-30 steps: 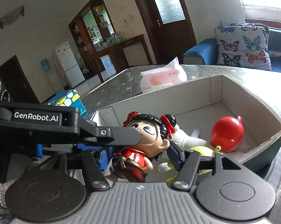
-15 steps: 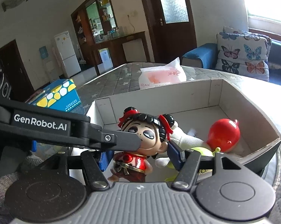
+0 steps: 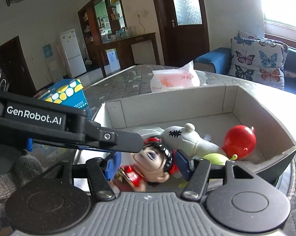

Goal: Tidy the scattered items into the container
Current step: 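Lower the cartoon girl into the box and open the left tool, then move the left tool back to the tan peanut toy beside the box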

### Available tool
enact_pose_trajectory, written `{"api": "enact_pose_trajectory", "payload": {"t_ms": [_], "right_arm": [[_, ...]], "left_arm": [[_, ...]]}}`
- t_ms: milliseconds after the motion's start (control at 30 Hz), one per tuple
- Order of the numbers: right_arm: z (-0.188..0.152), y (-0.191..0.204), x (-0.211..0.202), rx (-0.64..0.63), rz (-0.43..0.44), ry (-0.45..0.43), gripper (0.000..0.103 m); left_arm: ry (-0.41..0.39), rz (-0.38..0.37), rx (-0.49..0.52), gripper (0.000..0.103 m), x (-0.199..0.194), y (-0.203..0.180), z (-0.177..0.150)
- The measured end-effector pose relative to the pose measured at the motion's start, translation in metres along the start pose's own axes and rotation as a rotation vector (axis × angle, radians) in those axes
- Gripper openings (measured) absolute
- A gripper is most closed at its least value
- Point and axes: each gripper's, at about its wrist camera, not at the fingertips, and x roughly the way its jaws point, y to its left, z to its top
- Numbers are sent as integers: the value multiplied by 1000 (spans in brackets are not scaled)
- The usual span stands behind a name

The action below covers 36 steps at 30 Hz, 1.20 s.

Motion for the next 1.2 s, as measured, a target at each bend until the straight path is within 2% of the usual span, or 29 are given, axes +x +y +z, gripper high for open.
{"api": "enact_pose_trajectory", "payload": {"t_ms": [167, 367, 633, 700, 767, 1200], "right_arm": [[1, 4, -16, -4, 2, -31, 63], [-5, 8, -42, -19, -9, -60, 73], [-25, 9, -77, -17, -28, -74, 80], [-32, 8, -84, -12, -32, -74, 86], [-41, 7, -92, -9, -37, -72, 87], [-79, 10, -122, 19, -76, -71, 102]], "left_arm": [[-21, -10, -2, 42, -13, -4, -3], [-32, -18, 18, 42, -28, -14, -12], [-31, -26, 39, 42, -43, -25, -34], [-34, -23, 41, 42, -49, -28, -41], [-35, -29, 44, 42, -53, -29, -47], [22, -15, 51, 42, -53, -35, -86]]}}
